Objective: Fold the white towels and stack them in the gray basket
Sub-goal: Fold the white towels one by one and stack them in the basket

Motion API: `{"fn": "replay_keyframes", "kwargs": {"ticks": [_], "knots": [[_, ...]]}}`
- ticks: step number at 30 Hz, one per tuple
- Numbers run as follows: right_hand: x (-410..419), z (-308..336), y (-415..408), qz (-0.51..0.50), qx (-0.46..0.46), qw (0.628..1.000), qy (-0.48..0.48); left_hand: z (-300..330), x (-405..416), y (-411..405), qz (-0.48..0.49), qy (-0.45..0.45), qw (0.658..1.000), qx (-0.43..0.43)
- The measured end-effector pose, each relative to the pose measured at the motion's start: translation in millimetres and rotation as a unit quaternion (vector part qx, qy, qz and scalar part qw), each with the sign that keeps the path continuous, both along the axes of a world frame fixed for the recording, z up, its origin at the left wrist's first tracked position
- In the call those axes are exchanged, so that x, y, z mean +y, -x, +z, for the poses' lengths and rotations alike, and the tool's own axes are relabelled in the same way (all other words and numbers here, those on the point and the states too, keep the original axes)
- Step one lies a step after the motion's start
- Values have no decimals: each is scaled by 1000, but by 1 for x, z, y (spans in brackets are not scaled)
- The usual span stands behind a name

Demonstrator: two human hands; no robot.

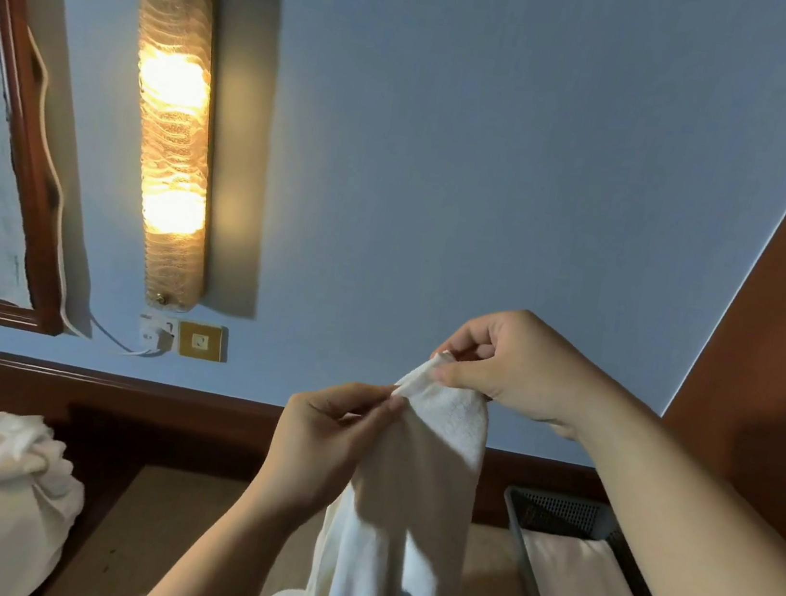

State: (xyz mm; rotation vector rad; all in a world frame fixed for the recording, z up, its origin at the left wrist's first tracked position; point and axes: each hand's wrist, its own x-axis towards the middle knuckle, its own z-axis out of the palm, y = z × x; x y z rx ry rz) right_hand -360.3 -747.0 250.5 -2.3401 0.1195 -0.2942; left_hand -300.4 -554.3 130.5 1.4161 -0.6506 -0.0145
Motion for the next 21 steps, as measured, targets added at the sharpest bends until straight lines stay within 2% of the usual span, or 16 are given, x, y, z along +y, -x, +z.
{"fn": "replay_keyframes", "kwargs": {"ticks": [4, 9, 15, 21], "knots": [[16, -4, -1, -13, -48, 998, 24, -11, -1, 7, 111, -18, 991, -66], [41, -3, 2, 3, -109, 992, 67, -40, -3, 1, 167, -31, 973, -158], [50, -11, 21, 31, -119, 990, 74, -80, 2, 7, 161, -88, 945, -270], [41, -69, 54, 0, -158, 987, -38, -174, 10, 13, 37, -169, 963, -207]]}}
